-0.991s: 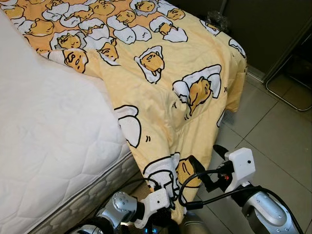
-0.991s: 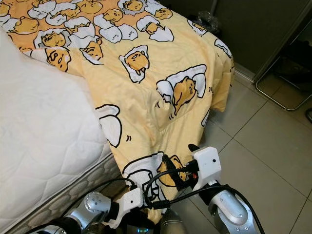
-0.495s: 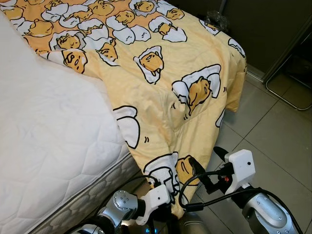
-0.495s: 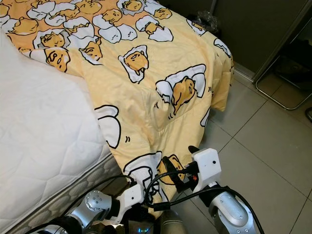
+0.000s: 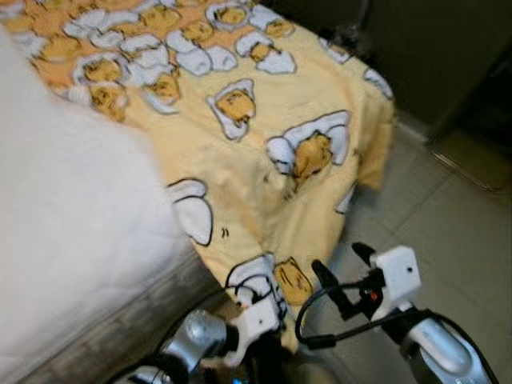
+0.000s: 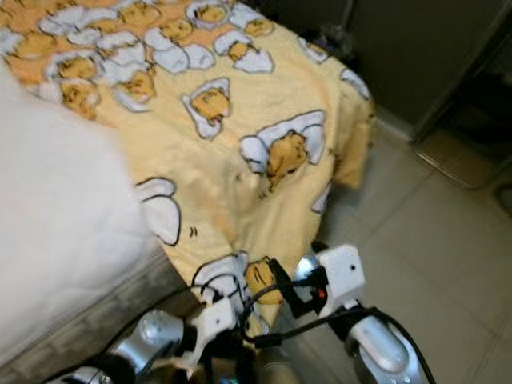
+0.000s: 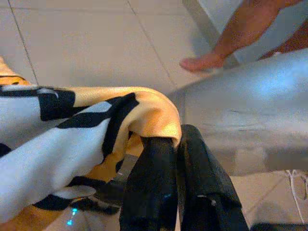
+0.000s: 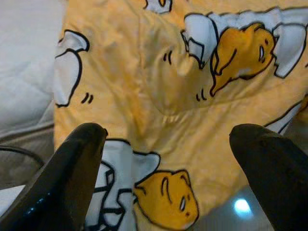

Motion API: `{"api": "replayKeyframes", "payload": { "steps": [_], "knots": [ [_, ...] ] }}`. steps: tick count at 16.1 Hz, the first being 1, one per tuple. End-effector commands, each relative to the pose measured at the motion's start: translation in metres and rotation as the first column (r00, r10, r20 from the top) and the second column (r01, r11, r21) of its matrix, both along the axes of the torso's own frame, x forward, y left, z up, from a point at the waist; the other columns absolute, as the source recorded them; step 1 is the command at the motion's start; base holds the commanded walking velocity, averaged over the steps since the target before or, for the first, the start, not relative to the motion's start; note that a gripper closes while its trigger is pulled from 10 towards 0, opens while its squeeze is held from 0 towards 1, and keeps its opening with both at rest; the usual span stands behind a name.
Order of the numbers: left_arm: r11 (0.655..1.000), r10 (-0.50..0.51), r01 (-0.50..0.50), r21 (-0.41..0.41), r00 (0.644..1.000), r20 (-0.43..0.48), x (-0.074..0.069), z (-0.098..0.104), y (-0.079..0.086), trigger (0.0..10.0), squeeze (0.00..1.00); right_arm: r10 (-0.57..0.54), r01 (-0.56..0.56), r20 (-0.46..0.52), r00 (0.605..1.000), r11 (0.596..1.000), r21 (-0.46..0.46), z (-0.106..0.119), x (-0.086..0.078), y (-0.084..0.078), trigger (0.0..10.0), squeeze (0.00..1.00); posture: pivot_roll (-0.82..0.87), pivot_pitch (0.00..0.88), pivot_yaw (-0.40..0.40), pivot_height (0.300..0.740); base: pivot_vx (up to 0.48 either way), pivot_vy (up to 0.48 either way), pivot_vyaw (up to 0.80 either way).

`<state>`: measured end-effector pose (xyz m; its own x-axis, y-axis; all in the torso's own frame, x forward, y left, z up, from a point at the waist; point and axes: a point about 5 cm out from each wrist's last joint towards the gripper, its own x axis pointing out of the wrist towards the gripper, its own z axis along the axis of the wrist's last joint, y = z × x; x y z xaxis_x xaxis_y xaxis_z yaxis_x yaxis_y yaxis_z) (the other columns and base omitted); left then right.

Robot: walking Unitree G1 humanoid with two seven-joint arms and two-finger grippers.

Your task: Clean up the room

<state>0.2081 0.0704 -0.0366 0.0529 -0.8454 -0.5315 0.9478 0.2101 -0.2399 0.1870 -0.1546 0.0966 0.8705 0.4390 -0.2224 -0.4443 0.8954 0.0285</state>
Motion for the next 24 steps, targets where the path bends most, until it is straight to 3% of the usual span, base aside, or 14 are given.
{"api": "replayKeyframes", "payload": {
  "steps": [1,6,8,12,14,16,17,18,20,22,24],
  "knots": [
    [1.0,0.021,-0.021,0.004,1.0,-0.006,-0.001,-0.001,0.002,0.0,0.0,0.001,-0.001,-0.01,1.0,1.0,0.002,0.0,-0.001,-0.002,10.0,0.0,-0.25,0.164,-0.006,0.74,0.0,0.0,0.0],
    [1.0,-0.002,0.002,-0.003,0.999,-0.037,-0.005,-0.003,0.004,0.0,0.0,0.003,-0.003,-0.02,1.0,1.0,-0.002,-0.002,-0.003,-0.002,10.0,0.0,-0.25,0.164,-0.006,0.74,0.0,0.0,0.0],
    [0.997,-0.067,0.068,0.044,0.997,-0.037,-0.012,-0.008,0.007,0.0,0.0,0.006,-0.006,-0.026,1.0,1.0,-0.003,-0.003,-0.004,-0.002,10.0,0.0,-0.26,0.166,-0.004,0.74,0.0,0.0,0.0],
    [0.97,-0.213,0.213,0.12,0.977,-0.016,-0.022,-0.013,0.003,0.0,0.0,0.011,-0.011,-0.034,0.999,1.0,-0.006,-0.006,-0.004,-0.002,10.0,0.0,-0.26,0.165,-0.004,0.74,0.0,0.0,0.0],
    [0.933,-0.313,0.312,0.178,0.949,-0.019,-0.03,-0.017,0.008,0.0,0.0,0.014,-0.014,-0.038,0.999,1.0,-0.004,-0.006,-0.005,-0.002,10.0,0.0,-0.26,0.165,-0.004,0.74,0.0,0.0,0.0],
    [0.923,-0.328,0.322,0.212,0.945,-0.006,-0.03,-0.018,0.008,0.0,0.0,0.016,-0.016,-0.04,0.999,1.0,-0.003,-0.007,-0.006,-0.002,10.0,0.0,-0.25,0.166,-0.001,0.74,0.0,0.0,0.0],
    [0.938,-0.279,0.267,0.222,0.96,0.024,-0.025,-0.017,0.003,10.0,0.0,0.016,-0.016,-0.04,0.999,1.0,-0.002,-0.007,-0.006,-0.002,10.0,0.0,-0.25,0.166,-0.001,0.74,0.0,0.0,0.0],
    [0.948,-0.248,0.235,0.214,0.968,0.037,-0.02,-0.015,0.002,10.0,1.0,0.015,-0.015,-0.039,0.999,1.0,-0.002,-0.007,-0.005,-0.002,10.0,0.0,-0.26,0.166,0.002,0.74,0.0,0.0,0.0],
    [0.961,-0.21,0.197,0.192,0.976,0.053,-0.012,-0.011,0.006,10.0,1.0,0.012,-0.012,-0.038,0.999,1.0,-0.004,-0.007,-0.005,-0.003,10.0,0.0,-0.26,0.166,0.009,0.74,0.0,0.0,0.0],
    [0.974,-0.171,0.152,0.17,0.98,0.101,0.002,-0.001,0.021,10.0,1.0,0.004,-0.004,-0.038,0.999,1.0,-0.005,-0.007,-0.006,-0.004,10.0,0.0,-0.26,0.166,0.013,0.74,0.0,0.0,0.0],
    [0.978,-0.171,0.152,0.145,0.977,0.127,0.006,0.009,0.038,10.0,1.0,0.003,-0.003,-0.039,0.999,1.0,-0.004,-0.007,-0.006,-0.003,10.0,0.0,-0.25,0.163,0.02,0.74,0.0,0.0,0.0]
  ]
}}
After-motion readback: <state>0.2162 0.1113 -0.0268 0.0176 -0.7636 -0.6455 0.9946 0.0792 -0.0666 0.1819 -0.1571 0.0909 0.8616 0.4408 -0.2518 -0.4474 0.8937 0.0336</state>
